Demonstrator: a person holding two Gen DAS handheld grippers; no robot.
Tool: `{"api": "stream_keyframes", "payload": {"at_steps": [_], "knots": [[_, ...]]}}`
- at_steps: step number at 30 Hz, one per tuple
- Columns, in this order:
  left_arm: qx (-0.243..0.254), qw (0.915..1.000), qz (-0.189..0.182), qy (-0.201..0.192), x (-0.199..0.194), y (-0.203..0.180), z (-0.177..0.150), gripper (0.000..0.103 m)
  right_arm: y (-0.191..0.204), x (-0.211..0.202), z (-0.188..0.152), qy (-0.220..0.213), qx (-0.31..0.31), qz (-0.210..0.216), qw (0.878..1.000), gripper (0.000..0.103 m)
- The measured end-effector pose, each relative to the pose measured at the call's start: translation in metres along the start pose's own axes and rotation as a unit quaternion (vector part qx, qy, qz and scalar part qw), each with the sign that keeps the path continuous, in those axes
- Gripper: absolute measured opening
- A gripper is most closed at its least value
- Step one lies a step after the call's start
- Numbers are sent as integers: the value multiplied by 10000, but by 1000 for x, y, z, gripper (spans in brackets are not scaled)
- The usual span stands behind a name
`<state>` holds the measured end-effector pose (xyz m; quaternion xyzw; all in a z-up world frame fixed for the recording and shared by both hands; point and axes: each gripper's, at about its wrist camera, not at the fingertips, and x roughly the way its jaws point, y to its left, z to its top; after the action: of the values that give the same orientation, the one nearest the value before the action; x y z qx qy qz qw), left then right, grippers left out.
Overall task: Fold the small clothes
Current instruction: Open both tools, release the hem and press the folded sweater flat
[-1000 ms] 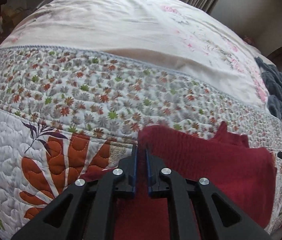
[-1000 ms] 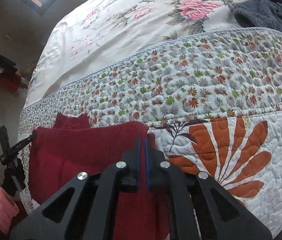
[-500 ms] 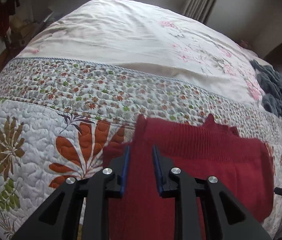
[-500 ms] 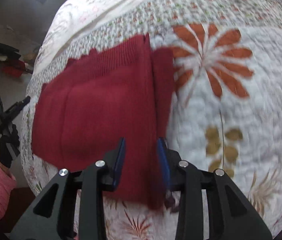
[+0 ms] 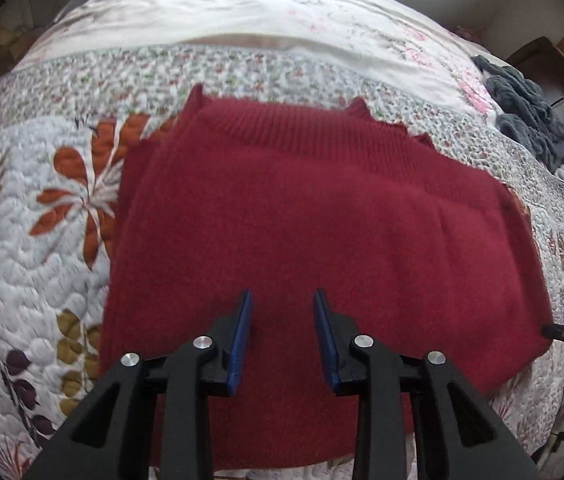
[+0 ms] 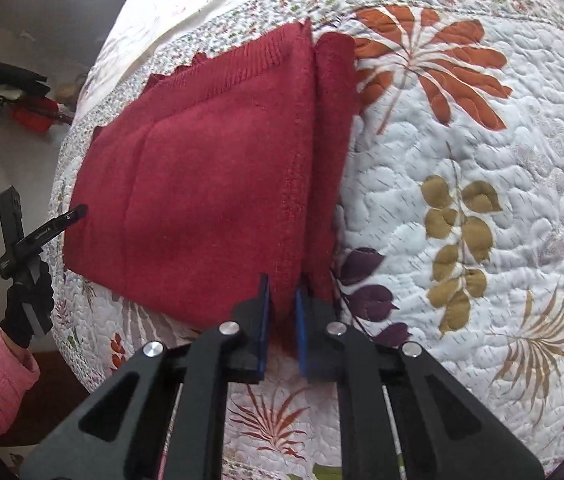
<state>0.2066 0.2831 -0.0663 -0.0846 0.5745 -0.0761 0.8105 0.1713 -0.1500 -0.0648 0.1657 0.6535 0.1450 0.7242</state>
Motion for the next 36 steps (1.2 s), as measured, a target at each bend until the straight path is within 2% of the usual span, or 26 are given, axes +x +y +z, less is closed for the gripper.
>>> {"api": "stream_keyframes", "payload": {"at_steps": [7,15,19,21,22,23,29,36], "knots": [[-17,9999,94,83,9,4,-7,33,-11,14,-8,187,40,-256,9995,8],[-131,9998,112,82,14,8,-7,34,-17,26,-8,229,220,-197,9993,9],[-91,9996,246,101,9,0,-2,35,-15,12,-1,118,332,10,9994,17],[-29,9999,138,4,1,-13,3,41,-12,-2,7,-140,353,197,9991,29],[-3,9999,109,-48,-2,-18,6,50,-10,-8,12,-249,346,222,9988,40],[42,9999,82,-108,-5,-26,9,55,-8,-12,17,-342,339,225,9986,49],[154,9997,-130,-146,3,-59,30,59,-8,-9,51,-543,244,33,9982,58],[64,9999,-81,29,28,-64,31,59,-20,12,63,-425,460,65,9980,58]]}}
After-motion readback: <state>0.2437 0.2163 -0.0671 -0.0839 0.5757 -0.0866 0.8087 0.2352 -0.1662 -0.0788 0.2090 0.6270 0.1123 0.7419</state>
